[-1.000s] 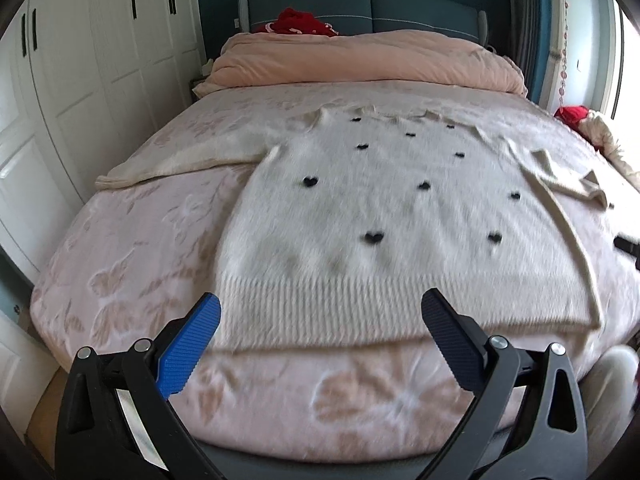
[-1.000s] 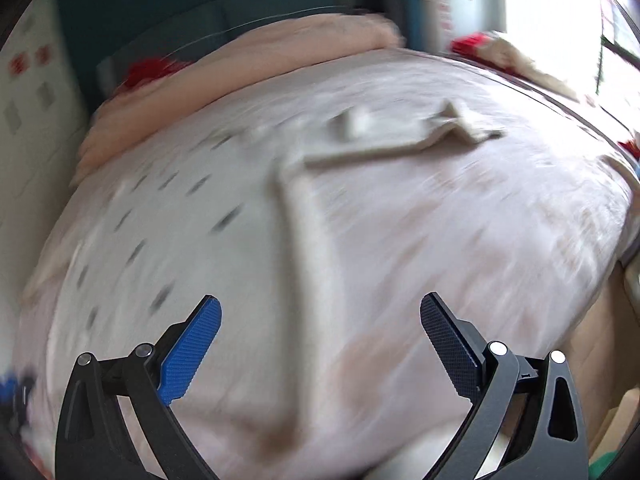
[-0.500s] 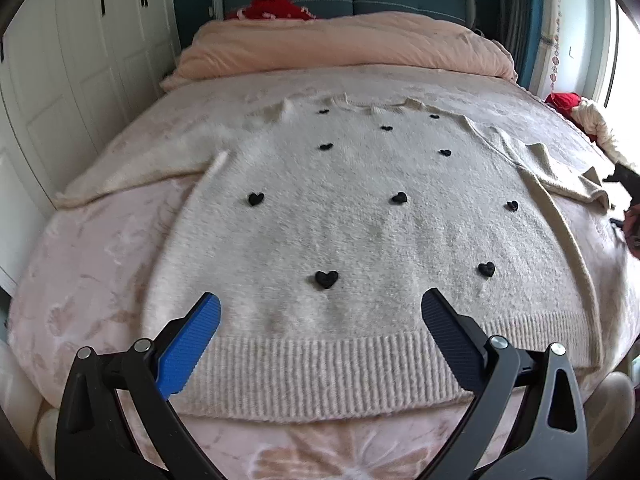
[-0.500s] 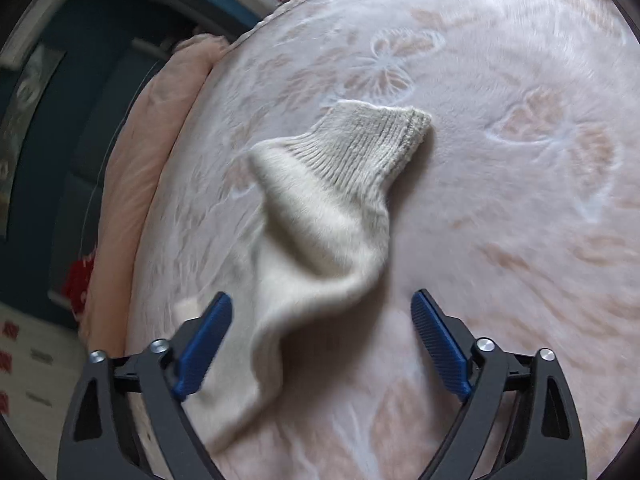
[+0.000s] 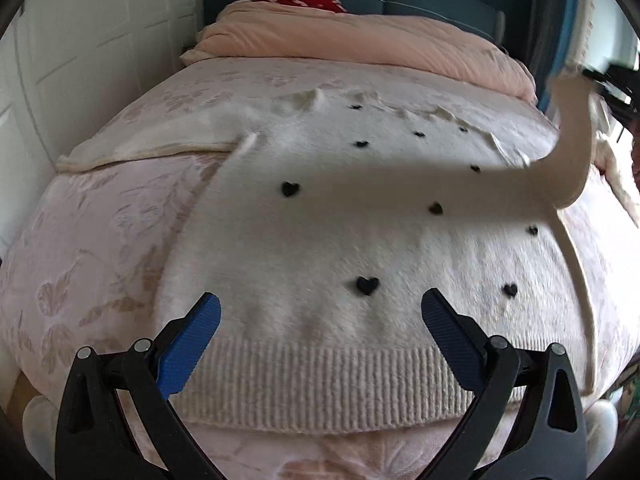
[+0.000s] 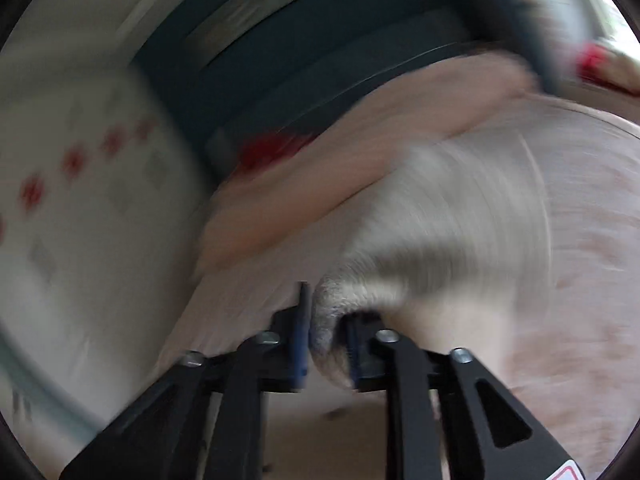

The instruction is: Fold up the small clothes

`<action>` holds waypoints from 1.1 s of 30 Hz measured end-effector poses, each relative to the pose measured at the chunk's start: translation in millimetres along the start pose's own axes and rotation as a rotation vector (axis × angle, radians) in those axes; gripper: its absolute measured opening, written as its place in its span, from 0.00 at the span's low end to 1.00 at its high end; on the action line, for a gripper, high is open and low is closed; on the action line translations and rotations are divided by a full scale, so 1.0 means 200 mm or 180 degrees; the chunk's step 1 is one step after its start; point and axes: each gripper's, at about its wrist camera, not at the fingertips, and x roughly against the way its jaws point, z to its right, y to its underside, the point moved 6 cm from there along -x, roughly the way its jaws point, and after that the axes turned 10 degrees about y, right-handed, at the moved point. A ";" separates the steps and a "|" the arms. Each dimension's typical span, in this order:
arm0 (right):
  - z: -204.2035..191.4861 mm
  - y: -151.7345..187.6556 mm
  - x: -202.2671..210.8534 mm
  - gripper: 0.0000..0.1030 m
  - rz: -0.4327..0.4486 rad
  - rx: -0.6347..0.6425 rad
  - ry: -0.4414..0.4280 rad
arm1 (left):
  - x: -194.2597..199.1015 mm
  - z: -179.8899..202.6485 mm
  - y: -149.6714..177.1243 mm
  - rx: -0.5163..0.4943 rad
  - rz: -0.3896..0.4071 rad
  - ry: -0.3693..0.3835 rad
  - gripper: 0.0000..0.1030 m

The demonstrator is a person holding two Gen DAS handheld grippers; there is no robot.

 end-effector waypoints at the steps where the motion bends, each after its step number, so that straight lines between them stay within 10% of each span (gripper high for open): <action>1: -0.18 0.08 -0.08 0.46 -0.0131 0.0199 -0.0106 | 0.01 -0.02 -0.02 0.0067 0.0008 0.0036 0.95; 6: -0.50 0.52 -0.26 0.49 -0.0570 0.0544 -0.0171 | 0.05 -0.13 -0.19 0.0317 0.0085 0.0280 0.95; 13: 0.05 0.82 -0.25 0.52 -0.0933 -0.0218 0.0306 | -0.38 -0.16 -0.63 0.0765 -0.0044 0.0791 0.95; 20: 0.51 0.76 -0.37 0.66 -0.0907 -0.1335 0.0282 | -1.01 -0.14 -0.87 0.1631 -0.0199 0.0862 0.94; 22: 0.57 0.76 -0.42 0.62 -0.0879 -0.1583 0.0206 | -1.14 -0.15 -0.89 0.1773 -0.0250 0.0784 0.61; 24: 0.61 0.70 -0.45 0.13 -0.0742 -0.1677 0.0132 | -1.20 -0.12 -0.92 0.1692 -0.0321 0.0822 0.13; 25: 0.60 0.67 -0.44 0.02 -0.0698 -0.1653 0.0097 | -1.20 -0.10 -0.95 0.1600 -0.0314 0.0801 0.04; 29: 0.60 0.54 -0.37 0.02 -0.0342 -0.1284 0.0353 | -1.05 -0.12 -1.01 0.1237 0.0092 0.0657 0.04; 33: 0.66 0.66 -0.39 0.03 -0.0687 -0.1114 0.0812 | -1.10 -0.23 -0.86 0.1385 -0.0182 0.0668 0.05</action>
